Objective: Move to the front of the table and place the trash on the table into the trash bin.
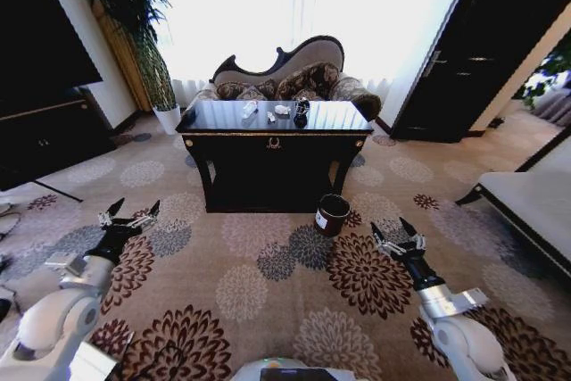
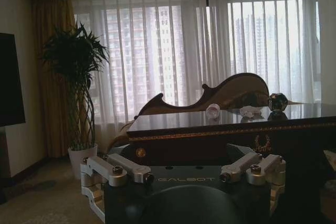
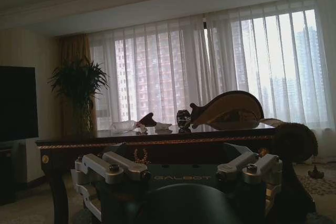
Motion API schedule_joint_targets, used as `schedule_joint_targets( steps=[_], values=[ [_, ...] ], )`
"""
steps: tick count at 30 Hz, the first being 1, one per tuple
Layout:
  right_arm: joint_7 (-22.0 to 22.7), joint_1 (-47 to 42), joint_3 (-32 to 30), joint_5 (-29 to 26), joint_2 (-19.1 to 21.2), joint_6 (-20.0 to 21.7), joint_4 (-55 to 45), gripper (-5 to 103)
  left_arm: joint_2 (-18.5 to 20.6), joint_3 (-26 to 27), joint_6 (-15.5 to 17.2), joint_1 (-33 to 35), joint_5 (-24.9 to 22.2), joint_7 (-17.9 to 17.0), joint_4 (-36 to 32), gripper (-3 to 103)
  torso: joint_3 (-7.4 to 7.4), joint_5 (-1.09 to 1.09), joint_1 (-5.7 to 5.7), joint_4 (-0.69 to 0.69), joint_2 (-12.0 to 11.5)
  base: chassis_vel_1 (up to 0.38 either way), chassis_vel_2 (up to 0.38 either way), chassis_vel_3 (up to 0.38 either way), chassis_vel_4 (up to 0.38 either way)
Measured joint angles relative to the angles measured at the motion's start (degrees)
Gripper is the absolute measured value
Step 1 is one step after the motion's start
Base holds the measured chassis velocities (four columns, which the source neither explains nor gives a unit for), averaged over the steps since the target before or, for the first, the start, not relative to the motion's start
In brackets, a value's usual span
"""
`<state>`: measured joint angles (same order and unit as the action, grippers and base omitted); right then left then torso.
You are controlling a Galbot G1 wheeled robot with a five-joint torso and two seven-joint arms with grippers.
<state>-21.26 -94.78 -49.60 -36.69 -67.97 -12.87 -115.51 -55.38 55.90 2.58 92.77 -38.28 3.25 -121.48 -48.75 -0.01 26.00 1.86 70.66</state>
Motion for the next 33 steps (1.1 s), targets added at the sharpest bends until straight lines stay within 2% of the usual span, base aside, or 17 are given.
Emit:
schedule_joint_targets(
  steps=[15,33],
  values=[
    [-0.8,-0.08,0.17,0.28,-0.62,-0.59,0.43,100,-0.28,-0.04,-0.16,0.39,-0.14,0.57,-0.23,100,0.01,0.0,-0.01,0.0,0.01,-0.028,0.031,0.024,-0.033],
    [-0.95,-0.16,0.17,0.26,-0.81,-0.61,0.22,100,-0.46,0.09,-0.44,1.07,-0.09,1.38,-0.2,100,-0.01,-0.01,0.03,0.01,-0.02,-0.228,0.236,0.231,-0.232]
  ],
)
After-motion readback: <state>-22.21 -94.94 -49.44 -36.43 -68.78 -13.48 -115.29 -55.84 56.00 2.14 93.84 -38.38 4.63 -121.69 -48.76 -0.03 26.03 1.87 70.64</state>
